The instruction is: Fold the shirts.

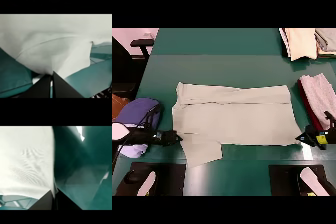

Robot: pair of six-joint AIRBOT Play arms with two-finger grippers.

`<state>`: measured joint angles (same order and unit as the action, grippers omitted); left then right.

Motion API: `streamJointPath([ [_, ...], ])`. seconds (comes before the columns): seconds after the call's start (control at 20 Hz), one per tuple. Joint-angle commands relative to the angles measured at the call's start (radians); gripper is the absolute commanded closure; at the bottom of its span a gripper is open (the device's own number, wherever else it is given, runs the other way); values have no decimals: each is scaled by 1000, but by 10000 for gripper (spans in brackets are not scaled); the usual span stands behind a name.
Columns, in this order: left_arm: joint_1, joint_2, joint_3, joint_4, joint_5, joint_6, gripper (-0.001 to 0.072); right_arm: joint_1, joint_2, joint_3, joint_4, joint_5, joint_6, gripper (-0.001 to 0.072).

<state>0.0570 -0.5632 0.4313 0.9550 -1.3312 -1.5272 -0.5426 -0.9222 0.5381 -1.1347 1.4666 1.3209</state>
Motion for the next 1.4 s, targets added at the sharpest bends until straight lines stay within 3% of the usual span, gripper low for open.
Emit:
streamJointPath([
  [0.0, 0, 124, 44, 51, -237, -91, 683, 0, 134, 66, -122, 108, 21, 691],
  [0.15, 0, 155, 135, 50, -322, -123, 683, 13, 181, 155, -148, 123, 52, 692],
  [0.3, 0, 66, 213, 81, -161, -95, 683, 146, 97, 275, -149, 83, 75, 692],
  [0.5, 0, -233, 313, 82, 40, 28, 682, 349, -122, 442, -149, -47, 109, 691],
  [0.7, 0, -584, 509, 77, 134, 126, 681, 445, -360, 608, -144, -81, 112, 692],
  [0.85, 0, -772, 649, 70, 167, 151, 680, 468, -483, 711, -139, -88, 112, 691],
  [1.0, 0, -845, 704, 70, 201, 144, 677, 470, -559, 782, -131, -87, 111, 686],
  [1.05, 0, -846, 706, 71, 218, 140, 533, 470, -574, 800, -101, -98, 110, 555],
  [1.1, 0, -844, 706, 66, 229, 134, 203, 458, -583, 817, -69, -111, 108, 349],
  [1.15, 0, -840, 706, 66, 240, 111, 105, 447, -586, 832, -37, -113, 87, 292],
  [1.35, 0, -834, 728, 53, 185, 111, 106, 360, -531, 784, 4, -94, -16, 292],
])
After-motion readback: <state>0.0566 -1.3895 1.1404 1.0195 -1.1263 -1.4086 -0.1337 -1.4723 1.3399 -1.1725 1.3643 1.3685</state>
